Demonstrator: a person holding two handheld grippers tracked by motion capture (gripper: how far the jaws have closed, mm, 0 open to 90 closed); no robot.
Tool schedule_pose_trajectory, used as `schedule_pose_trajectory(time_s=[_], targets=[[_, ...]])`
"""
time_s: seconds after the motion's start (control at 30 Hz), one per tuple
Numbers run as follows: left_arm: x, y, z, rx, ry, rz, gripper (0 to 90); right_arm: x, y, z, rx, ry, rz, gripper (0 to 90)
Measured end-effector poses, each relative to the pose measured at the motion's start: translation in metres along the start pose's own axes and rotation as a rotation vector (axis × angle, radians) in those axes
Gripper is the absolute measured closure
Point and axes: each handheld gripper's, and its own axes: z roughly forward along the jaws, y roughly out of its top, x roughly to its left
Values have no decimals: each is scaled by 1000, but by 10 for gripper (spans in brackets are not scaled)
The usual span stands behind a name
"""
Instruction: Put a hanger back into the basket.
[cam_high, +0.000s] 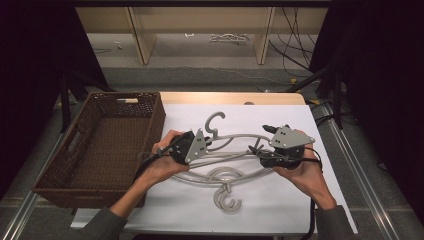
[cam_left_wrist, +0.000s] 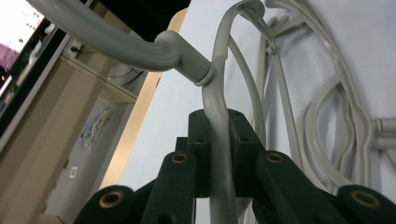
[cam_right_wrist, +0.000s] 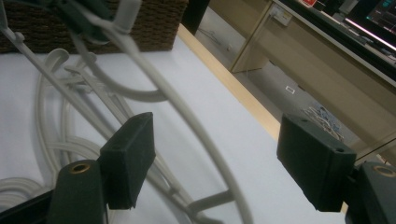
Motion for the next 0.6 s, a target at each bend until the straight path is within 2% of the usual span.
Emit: schedule_pose_trajectory(time_s=[0.07, 0.1, 0.13, 0.17, 0.4, 0.47, 0.6], targets=[[5, 0, -1, -6, -9, -61, 817, 4, 0, -2, -1, 9, 1, 286], [8, 0, -1, -4, -14, -79, 817, 6, -1, -2, 1, 15, -1, 286], [12, 0, -1, 3, -27, -133, 817, 9, -2, -2, 4, 18, -3, 285], [14, 0, -2, 10, -32, -151, 817, 11, -3, -3, 10, 24, -1, 286], [28, 3, -10, 17, -36, -233, 817, 24, -11, -1, 25, 54, -4, 286], [36, 5, -18, 13, -37, -279, 817, 27, -13, -1, 28, 56, 0, 286], [45, 6, -27, 6, -29, -297, 817, 32, -17, 0, 24, 60, 4, 286]])
